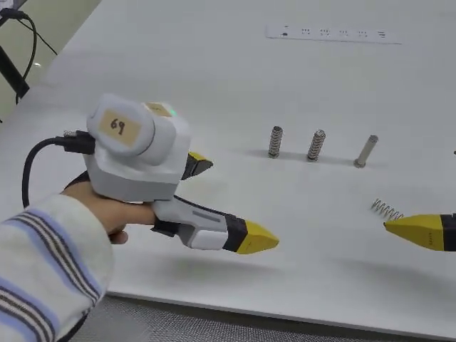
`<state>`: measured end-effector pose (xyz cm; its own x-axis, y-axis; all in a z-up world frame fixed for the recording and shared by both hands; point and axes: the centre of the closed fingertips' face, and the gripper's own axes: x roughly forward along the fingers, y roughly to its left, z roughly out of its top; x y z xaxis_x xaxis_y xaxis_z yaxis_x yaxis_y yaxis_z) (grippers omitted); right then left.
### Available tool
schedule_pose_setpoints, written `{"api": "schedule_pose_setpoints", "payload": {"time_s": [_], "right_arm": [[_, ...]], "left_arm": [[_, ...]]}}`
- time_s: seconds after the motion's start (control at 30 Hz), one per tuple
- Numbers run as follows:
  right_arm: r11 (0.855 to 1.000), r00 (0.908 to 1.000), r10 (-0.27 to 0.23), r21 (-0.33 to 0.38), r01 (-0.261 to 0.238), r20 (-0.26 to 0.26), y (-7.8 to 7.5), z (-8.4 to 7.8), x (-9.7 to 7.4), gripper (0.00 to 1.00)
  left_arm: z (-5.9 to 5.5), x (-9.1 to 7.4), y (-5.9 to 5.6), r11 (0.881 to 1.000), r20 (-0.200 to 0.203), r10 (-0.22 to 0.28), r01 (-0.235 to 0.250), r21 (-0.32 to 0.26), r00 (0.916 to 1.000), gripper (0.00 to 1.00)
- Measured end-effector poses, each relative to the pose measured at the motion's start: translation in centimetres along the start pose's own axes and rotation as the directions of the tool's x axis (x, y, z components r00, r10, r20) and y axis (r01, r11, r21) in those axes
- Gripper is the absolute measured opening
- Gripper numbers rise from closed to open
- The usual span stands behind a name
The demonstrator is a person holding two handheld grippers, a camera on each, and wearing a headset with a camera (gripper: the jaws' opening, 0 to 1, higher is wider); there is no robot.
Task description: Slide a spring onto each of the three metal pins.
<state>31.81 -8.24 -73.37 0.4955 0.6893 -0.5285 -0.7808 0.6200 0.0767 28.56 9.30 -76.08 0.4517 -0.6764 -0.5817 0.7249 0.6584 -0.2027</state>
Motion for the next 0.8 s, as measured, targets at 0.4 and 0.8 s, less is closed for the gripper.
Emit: {"api": "schedule_pose_setpoints", "payload": {"time_s": [0.4,0.8], "right_arm": [[1.000,0.9999,-0.004,0.030,0.005,-0.012,-0.2,-0.2,-0.5,0.99],[0.999,0.9997,-0.020,0.045,0.021,-0.016,-0.5,-0.1,-0.8,0.99]], "left_arm": [[-0.2,0.2,0.0,1.000,-0.007,-0.009,0.009,-0.003,0.9999,0.89],[1.1,1.6,-0.9,0.993,-0.029,-0.105,0.106,0.053,0.9941,0.79]]}}
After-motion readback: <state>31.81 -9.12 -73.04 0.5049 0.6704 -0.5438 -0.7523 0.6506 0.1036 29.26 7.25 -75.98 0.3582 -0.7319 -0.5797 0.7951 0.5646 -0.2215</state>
